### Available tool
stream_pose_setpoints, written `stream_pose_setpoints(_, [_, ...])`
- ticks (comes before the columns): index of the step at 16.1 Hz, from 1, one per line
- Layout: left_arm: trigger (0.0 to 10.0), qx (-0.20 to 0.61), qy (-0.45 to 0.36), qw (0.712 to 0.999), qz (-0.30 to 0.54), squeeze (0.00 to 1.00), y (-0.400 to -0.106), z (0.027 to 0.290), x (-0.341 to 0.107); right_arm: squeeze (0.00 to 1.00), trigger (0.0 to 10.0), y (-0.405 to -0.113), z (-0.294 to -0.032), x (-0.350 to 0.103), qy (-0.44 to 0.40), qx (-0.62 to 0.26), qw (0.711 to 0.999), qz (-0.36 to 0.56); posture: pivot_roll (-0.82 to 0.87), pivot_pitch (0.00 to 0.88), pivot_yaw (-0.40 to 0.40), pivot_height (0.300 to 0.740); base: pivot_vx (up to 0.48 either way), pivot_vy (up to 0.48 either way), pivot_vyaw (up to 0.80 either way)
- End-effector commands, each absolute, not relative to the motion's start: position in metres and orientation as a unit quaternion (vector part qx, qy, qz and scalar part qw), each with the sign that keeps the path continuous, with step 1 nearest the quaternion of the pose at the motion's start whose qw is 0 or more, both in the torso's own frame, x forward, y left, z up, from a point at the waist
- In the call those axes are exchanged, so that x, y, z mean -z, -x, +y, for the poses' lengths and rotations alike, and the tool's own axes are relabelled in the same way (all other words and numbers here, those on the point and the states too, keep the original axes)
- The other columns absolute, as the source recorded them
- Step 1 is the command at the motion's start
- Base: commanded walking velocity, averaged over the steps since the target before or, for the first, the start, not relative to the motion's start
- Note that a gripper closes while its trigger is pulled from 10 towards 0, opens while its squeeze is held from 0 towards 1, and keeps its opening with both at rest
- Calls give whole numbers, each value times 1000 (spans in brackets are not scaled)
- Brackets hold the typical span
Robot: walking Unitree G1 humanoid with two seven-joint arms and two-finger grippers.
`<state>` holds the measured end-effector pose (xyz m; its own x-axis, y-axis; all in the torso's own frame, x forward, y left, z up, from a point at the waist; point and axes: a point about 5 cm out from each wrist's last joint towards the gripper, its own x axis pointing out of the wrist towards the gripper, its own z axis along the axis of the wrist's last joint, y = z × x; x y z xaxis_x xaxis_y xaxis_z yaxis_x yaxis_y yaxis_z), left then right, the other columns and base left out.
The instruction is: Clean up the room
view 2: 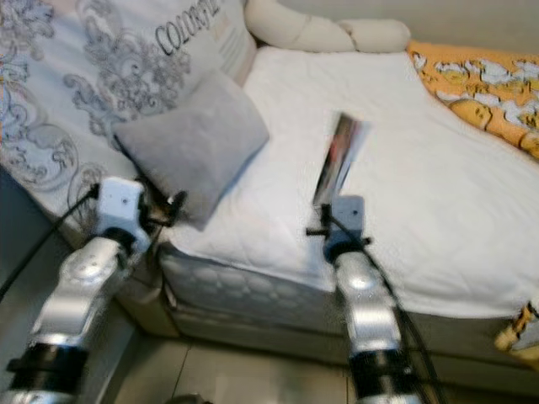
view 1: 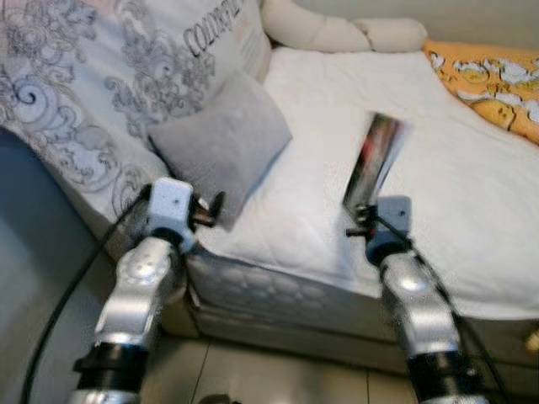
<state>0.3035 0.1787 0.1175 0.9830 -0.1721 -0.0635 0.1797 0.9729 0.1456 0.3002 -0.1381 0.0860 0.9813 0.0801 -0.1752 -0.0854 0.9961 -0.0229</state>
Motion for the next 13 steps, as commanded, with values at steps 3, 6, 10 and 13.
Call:
stream_pose_setpoints(3, [10000, 101, -77, 992, 20, 0, -304, 173, -120, 0, 10000, -303, -138, -95, 19, -50, 997, 64, 32, 0, 23, 740, 317, 0, 0])
stream_pose_setpoints(6, [10000, 102, -77, 992, 20, 0, -304, 174, -120, 0, 10000, -302, -137, -95, 17, -48, 997, 64, 35, 0, 30, 740, 317, 0, 0])
stream_pose_setpoints(10, [10000, 105, -79, 991, 15, 0, -303, 173, -122, 0, 10000, -301, -137, -93, 7, -47, 997, 68, 40, 0, 19, 740, 320, 0, 0])
stream_pose_setpoints(13, [10000, 106, -79, 991, 15, 0, -304, 173, -122, 0, 10000, -301, -137, -93, -10, -43, 997, 70, 38, 0, 21, 740, 321, 0, -533])
